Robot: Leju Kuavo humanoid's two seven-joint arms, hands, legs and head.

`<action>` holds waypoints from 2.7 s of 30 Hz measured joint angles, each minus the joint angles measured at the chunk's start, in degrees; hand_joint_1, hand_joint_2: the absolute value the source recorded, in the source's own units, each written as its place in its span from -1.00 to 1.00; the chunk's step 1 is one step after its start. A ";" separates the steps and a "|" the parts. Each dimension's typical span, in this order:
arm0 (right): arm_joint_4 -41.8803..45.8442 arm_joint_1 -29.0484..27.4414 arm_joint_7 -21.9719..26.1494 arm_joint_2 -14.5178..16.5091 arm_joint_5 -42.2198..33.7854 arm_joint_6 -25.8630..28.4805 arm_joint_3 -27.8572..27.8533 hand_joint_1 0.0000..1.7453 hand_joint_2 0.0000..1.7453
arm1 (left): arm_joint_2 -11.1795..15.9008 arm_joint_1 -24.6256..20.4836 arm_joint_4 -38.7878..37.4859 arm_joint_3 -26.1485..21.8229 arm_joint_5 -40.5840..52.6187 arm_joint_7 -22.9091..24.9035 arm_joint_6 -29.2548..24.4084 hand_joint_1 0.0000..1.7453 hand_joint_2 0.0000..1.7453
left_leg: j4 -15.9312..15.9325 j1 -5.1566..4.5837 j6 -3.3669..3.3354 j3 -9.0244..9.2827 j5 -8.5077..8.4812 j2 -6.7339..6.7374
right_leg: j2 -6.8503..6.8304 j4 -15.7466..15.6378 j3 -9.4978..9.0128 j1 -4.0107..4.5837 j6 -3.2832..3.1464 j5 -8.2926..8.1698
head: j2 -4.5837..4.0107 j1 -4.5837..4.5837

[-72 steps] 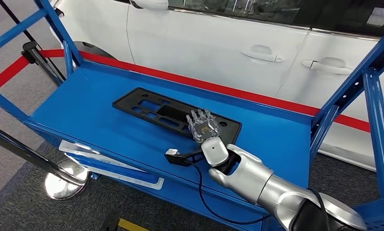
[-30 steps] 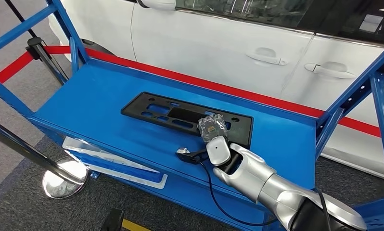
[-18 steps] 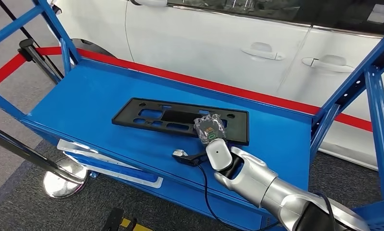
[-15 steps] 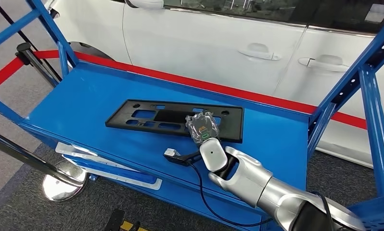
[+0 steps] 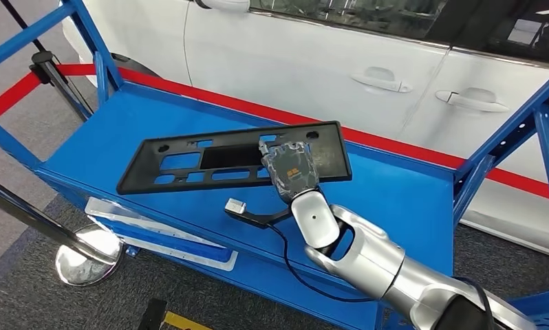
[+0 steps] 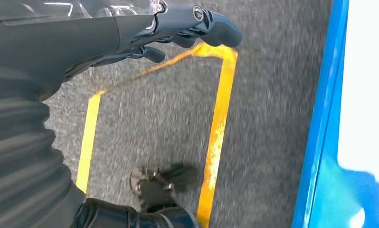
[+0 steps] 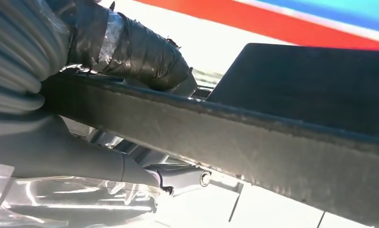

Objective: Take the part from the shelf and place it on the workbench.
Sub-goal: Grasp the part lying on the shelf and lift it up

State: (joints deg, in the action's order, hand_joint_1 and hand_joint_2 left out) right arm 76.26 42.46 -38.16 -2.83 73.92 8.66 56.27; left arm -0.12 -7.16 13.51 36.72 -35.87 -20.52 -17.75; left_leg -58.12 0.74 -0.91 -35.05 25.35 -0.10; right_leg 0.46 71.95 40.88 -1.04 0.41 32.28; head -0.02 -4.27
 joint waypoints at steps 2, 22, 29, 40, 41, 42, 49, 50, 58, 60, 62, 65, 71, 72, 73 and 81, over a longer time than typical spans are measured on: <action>2.25 -0.20 0.00 -0.61 0.24 0.57 -0.51 1.00 1.00 | 0.01 0.12 0.00 -0.01 -0.59 0.04 -0.47 -1.00 1.00 | -0.17 -0.14 -0.19 0.02 0.14 -0.01 | 0.00 4.35 2.32 0.01 -0.02 0.81 | 0.00 0.05; 18.24 -5.91 0.68 -3.95 1.66 8.94 -5.07 1.00 1.00 | 0.51 2.05 -0.02 -0.33 -4.76 7.08 -6.21 -1.00 1.00 | -2.73 1.08 3.53 0.71 2.25 -0.26 | -0.08 -10.74 -4.18 -0.74 -1.02 -7.30 | 0.00 -0.38; 20.75 -6.84 1.18 -5.05 1.61 10.31 -6.57 1.00 1.00 | 0.57 2.31 -0.02 -0.36 -4.94 7.56 -6.50 -1.00 1.00 | -0.27 0.72 0.02 0.48 0.27 -0.29 | -0.11 -5.82 -2.00 -0.77 0.99 -3.02 | 0.00 0.02; 22.12 -7.60 1.19 -5.77 1.61 10.38 -7.60 1.00 1.00 | 0.67 2.41 -0.02 -0.39 -4.93 7.58 -6.54 -1.00 1.00 | -0.51 -0.26 1.24 -2.23 -2.29 -0.29 | -0.09 -11.77 -9.12 0.68 -1.02 -3.69 | 0.01 0.25; 22.17 -7.60 1.19 -5.81 1.61 10.40 -7.64 1.00 1.00 | 0.70 2.41 -0.03 -0.39 -4.93 7.58 -6.55 -1.00 1.00 | -0.54 -0.21 1.56 -2.38 -2.30 -0.29 | -0.16 -12.03 -8.98 0.55 -1.34 -3.98 | 0.01 0.34; 22.22 -7.61 1.20 -5.83 1.61 10.40 -7.66 1.00 1.00 | 0.73 2.43 -0.03 -0.39 -4.94 7.58 -6.55 -1.00 1.00 | -1.08 -0.16 1.87 -2.73 -1.63 -0.27 | -0.24 -12.21 -8.77 0.40 -1.75 -4.39 | 0.01 0.26; 22.36 -7.82 1.20 -5.91 1.61 10.40 -7.68 1.00 1.00 | 0.83 2.46 -0.04 -0.37 -4.95 7.58 -6.54 -1.00 1.00 | -13.69 0.10 2.96 -5.10 6.37 -0.20 | -0.58 -12.22 -5.79 0.42 -2.80 -6.71 | 0.01 -0.10; 22.39 -7.85 1.20 -5.92 1.61 10.40 -7.69 1.00 1.00 | 0.86 2.43 -0.04 -0.37 -4.95 7.58 -6.54 -1.00 1.00 | -10.05 0.07 2.74 -2.42 4.95 -0.20 | -0.57 -12.09 -5.46 0.45 -2.69 -6.91 | 0.01 -0.10; 22.72 -7.85 1.25 -6.10 1.61 10.43 -7.87 1.00 1.00 | 0.96 2.21 -0.04 -0.38 -4.94 7.59 -6.54 -1.00 1.00 | 2.01 -0.21 -0.04 4.00 1.26 0.09 | -0.56 -10.41 -3.98 0.57 -0.37 -6.40 | 0.00 -0.07; 22.77 -7.87 1.28 -6.15 1.61 10.44 -7.96 1.00 1.00 | 0.96 2.17 -0.04 -0.39 -4.94 7.58 -6.53 -1.00 1.00 | 2.47 -0.07 -0.59 3.32 0.37 0.30 | -0.49 -4.78 -1.83 0.50 0.01 -2.00 | 0.00 0.17; 22.77 -8.01 1.32 -6.18 1.61 10.44 -7.99 1.00 1.00 | 0.98 2.17 -0.04 -0.39 -4.95 7.58 -6.53 -1.00 1.00 | 2.30 -0.04 -0.64 2.26 -0.22 0.35 | -0.50 1.24 -0.07 0.17 0.37 1.15 | 0.00 0.29; 22.77 -8.11 1.36 -6.28 1.61 10.44 -7.99 1.00 1.00 | 0.92 2.24 -0.04 -0.39 -4.95 7.58 -6.53 -1.00 1.00 | 1.41 0.35 -0.12 0.79 -0.70 0.33 | -0.53 -2.64 -3.99 -0.40 0.91 -1.61 | 0.01 0.29; 22.95 -8.10 1.38 -6.45 1.61 10.44 -8.10 1.00 1.00 | 0.96 2.20 -0.04 -0.39 -4.93 7.57 -6.53 -1.00 1.00 | -0.12 0.42 2.10 -1.10 -1.48 0.00 | -0.11 -11.54 -8.43 -0.11 -0.35 -3.88 | 0.00 0.41; 22.95 -8.09 1.38 -6.46 1.61 10.45 -8.11 1.00 1.00 | 0.98 2.24 -0.04 -0.39 -4.94 7.58 -6.53 -1.00 1.00 | -0.41 0.49 2.36 -1.40 -1.15 0.01 | -0.15 -11.62 -8.21 -0.17 -0.82 -4.17 | 0.00 0.37; 22.98 -8.08 1.38 -6.46 1.61 10.45 -8.11 1.00 1.00 | 0.99 2.26 -0.04 -0.39 -4.94 7.58 -6.53 -1.00 1.00 | -1.53 0.56 2.58 -1.96 -0.09 0.03 | -0.22 -11.75 -7.96 -0.21 -1.33 -4.50 | 0.00 0.33; 23.04 -7.74 6.28 -6.12 -4.09 10.50 -7.95 1.00 1.00 | 1.02 2.23 -0.04 -0.39 -5.01 7.58 -6.80 -1.00 1.00 | -8.20 0.04 1.73 -1.17 4.39 0.05 | -0.42 -11.57 -5.51 0.85 -2.80 -6.47 | 0.01 0.18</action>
State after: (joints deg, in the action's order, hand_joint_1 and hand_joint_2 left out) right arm 99.30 34.72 -31.88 -8.95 69.83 19.16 48.33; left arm 0.90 -4.93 13.46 36.33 -40.89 -12.93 -24.55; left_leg -66.32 0.78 0.83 -36.22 29.74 -0.05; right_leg 0.04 60.39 35.37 -0.19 -2.39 25.80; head -0.01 -4.09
